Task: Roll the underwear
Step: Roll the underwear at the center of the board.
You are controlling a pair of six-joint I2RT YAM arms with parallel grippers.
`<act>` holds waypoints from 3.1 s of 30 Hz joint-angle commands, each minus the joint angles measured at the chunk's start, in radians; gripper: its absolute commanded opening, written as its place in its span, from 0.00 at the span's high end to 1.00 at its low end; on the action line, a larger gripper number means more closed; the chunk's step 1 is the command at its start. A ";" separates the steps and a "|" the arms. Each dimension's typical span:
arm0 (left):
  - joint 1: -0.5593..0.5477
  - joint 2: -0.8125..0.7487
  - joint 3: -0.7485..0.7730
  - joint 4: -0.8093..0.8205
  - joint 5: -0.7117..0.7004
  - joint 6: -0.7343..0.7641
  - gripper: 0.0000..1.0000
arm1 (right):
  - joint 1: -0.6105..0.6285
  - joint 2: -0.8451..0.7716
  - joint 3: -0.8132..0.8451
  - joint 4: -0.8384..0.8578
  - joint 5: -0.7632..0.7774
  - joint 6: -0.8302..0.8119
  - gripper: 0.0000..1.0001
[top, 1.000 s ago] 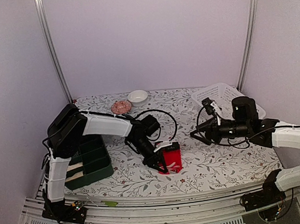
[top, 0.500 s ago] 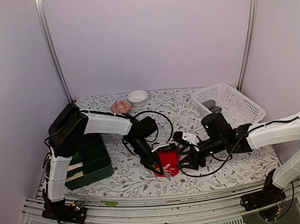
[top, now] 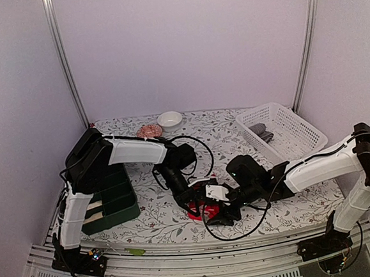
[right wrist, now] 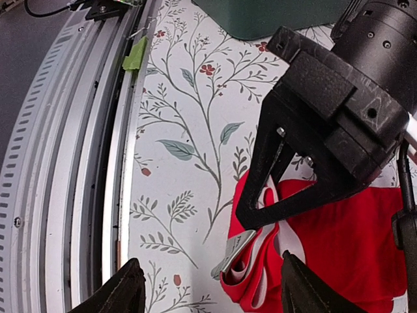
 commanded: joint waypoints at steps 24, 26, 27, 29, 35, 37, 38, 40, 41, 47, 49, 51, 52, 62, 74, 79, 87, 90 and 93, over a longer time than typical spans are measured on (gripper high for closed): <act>0.053 -0.176 -0.170 0.215 -0.191 -0.091 0.72 | 0.001 0.171 0.040 0.048 0.036 0.070 1.00; 0.069 -0.262 -0.248 0.302 -0.230 -0.117 0.63 | -0.027 0.167 0.025 0.076 -0.030 0.121 1.00; 0.077 -0.288 -0.273 0.351 -0.241 -0.131 0.60 | -0.043 0.167 0.021 0.085 -0.059 0.139 1.00; 0.090 -0.408 -0.364 0.446 -0.292 -0.152 0.57 | -0.077 0.169 0.011 0.111 -0.117 0.183 1.00; 0.093 -0.659 -0.610 0.745 -0.396 -0.175 0.54 | -0.173 0.199 0.007 0.152 -0.296 0.294 1.00; 0.091 -0.746 -0.701 0.858 -0.398 -0.169 0.52 | -0.199 0.214 0.010 0.152 -0.328 0.313 1.00; 0.090 -0.780 -0.745 0.912 -0.399 -0.164 0.51 | -0.211 0.221 0.011 0.155 -0.345 0.325 1.00; 0.075 -0.828 -0.803 0.987 -0.402 -0.146 0.50 | -0.235 0.239 0.015 0.160 -0.377 0.354 1.00; 0.061 -0.839 -0.822 1.004 -0.412 -0.134 0.50 | -0.247 0.251 0.022 0.159 -0.390 0.364 1.00; -0.141 -0.790 -0.872 1.055 -0.582 -0.006 0.50 | -0.294 0.357 0.095 0.105 -0.468 0.429 1.00; -0.197 -0.747 -0.870 1.080 -0.641 0.026 0.51 | -0.297 0.382 0.112 0.088 -0.472 0.434 1.00; -0.236 -0.706 -0.864 1.106 -0.675 0.057 0.52 | -0.298 0.407 0.133 0.065 -0.472 0.433 1.00; -0.251 -0.685 -0.859 1.119 -0.691 0.073 0.52 | -0.298 0.416 0.141 0.055 -0.472 0.432 1.00; -0.301 -0.500 -0.780 1.181 -0.737 0.182 0.55 | -0.300 0.470 0.175 0.009 -0.480 0.432 1.00; -0.314 -0.345 -0.678 0.998 -0.765 0.279 0.86 | -0.306 0.455 0.181 0.005 -0.459 0.432 1.00; -0.310 -0.336 -0.611 0.808 -0.686 0.223 0.99 | -0.355 0.323 0.094 0.152 -0.373 0.506 0.83; -0.212 -0.278 -0.476 0.571 -0.477 0.161 1.00 | -0.393 -0.039 -0.141 0.387 -0.175 0.633 0.42; -0.165 -0.243 -0.399 0.463 -0.380 0.163 1.00 | -0.391 -0.167 -0.226 0.388 -0.136 0.644 0.30; -0.124 -0.195 -0.315 0.347 -0.284 0.167 1.00 | -0.358 -0.313 -0.294 0.359 -0.078 0.616 0.29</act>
